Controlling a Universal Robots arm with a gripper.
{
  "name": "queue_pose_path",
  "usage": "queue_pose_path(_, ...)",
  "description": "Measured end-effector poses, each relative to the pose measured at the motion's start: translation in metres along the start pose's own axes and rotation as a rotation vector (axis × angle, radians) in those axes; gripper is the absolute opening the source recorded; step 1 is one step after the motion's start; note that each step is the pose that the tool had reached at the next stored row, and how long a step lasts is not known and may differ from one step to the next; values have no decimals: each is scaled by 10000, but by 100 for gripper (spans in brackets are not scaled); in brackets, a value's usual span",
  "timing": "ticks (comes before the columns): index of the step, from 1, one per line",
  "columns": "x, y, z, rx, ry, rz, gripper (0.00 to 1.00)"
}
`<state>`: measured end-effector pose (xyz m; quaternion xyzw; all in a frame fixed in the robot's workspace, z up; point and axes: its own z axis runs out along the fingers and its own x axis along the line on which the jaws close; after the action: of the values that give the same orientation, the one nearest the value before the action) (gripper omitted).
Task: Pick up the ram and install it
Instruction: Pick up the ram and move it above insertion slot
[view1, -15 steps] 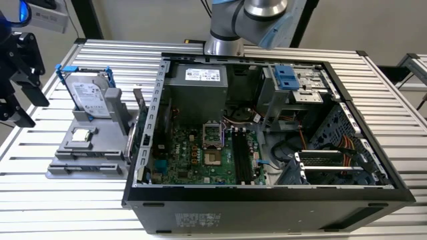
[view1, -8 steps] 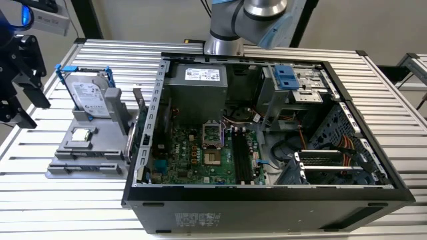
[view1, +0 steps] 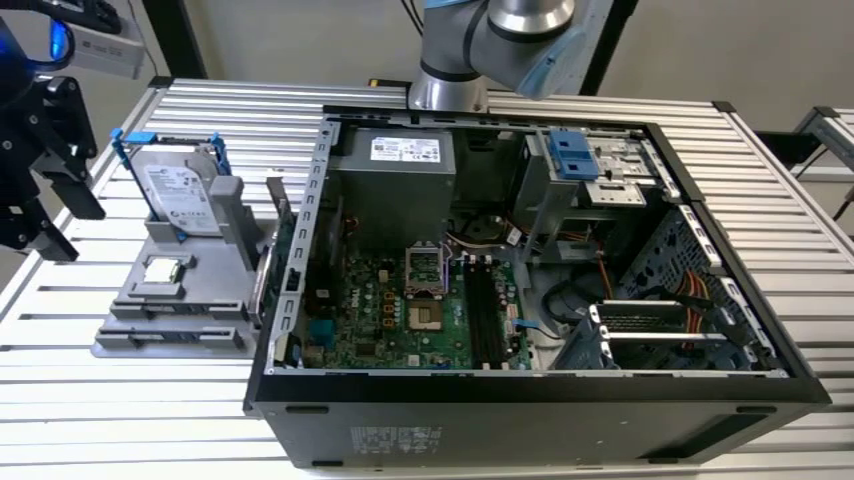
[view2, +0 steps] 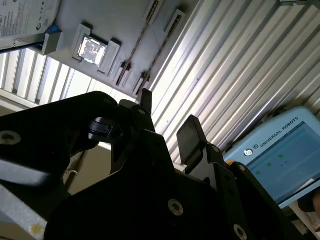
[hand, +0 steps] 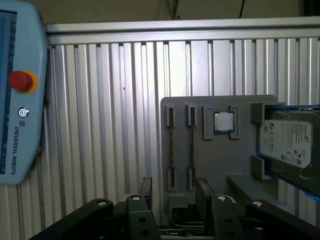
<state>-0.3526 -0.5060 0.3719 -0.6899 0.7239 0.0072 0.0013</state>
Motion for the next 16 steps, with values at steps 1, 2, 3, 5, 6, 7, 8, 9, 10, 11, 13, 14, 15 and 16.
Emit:
queue_pose_path(1, 0, 0, 5, 0, 0, 0, 100)
queue_pose_path(2, 0, 0, 8, 0, 0, 0, 100)
queue_pose_path(3, 0, 0, 8, -1, 1, 0, 100)
queue_pose_path(5, 0, 0, 10, 0, 0, 0, 100)
queue_pose_path(6, 0, 0, 10, 0, 0, 0, 100)
queue_pose_path(7, 0, -1, 12, 0, 0, 0, 100)
queue_pose_path(8, 0, -1, 16, 2, -2, 0, 100)
queue_pose_path(9, 0, -1, 20, 1, -1, 0, 100)
queue_pose_path(10, 0, -1, 23, 0, 0, 0, 100)
queue_pose_path(11, 0, -1, 28, 0, -1, -1, 100)
queue_pose_path(13, -1, -2, 38, 0, 0, -2, 100)
queue_pose_path(14, -1, -1, 42, 0, 0, -1, 100)
queue_pose_path(15, -2, -1, 47, 0, 0, 0, 100)
queue_pose_path(16, -2, -1, 51, 0, 0, 0, 100)
